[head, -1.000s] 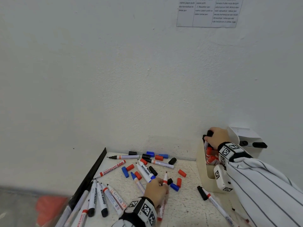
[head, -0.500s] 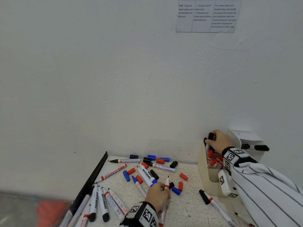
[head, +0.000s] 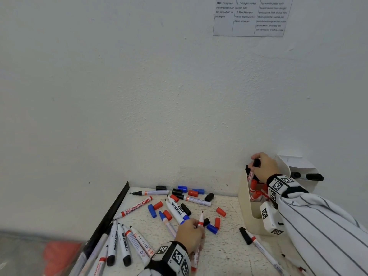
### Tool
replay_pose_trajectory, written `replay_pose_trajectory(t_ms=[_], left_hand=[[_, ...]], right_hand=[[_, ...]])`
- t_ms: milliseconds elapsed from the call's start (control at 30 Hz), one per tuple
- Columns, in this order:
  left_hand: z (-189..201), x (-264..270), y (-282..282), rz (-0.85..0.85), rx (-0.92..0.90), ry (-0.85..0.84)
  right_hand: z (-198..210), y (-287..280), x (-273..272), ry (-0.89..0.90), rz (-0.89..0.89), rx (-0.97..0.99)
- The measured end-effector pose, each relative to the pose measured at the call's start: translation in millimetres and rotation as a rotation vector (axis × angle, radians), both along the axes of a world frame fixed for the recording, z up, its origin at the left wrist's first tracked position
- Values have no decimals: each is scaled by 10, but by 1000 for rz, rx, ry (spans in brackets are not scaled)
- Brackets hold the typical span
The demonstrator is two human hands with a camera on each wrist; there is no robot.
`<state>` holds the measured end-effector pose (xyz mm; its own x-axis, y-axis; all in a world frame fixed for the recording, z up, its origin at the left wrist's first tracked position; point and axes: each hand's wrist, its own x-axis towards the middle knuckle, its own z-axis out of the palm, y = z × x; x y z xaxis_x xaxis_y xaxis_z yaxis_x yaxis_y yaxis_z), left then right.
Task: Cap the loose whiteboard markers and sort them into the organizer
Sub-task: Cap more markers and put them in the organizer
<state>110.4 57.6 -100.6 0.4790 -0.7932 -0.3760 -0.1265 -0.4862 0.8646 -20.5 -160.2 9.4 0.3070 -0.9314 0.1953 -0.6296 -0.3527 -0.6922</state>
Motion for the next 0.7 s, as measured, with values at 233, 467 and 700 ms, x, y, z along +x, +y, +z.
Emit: replay_pose_trajectory(t_ms=[233, 467, 700], left_hand=[[51, -45, 11, 0, -9, 66], [31, -47, 17, 12, -11, 93], [59, -34, 11, 8, -16, 63]], right_hand=[[4, 62, -39, 91, -12, -12], [30, 46, 26, 187, -42, -48], [209, 105, -4, -168, 29, -101]])
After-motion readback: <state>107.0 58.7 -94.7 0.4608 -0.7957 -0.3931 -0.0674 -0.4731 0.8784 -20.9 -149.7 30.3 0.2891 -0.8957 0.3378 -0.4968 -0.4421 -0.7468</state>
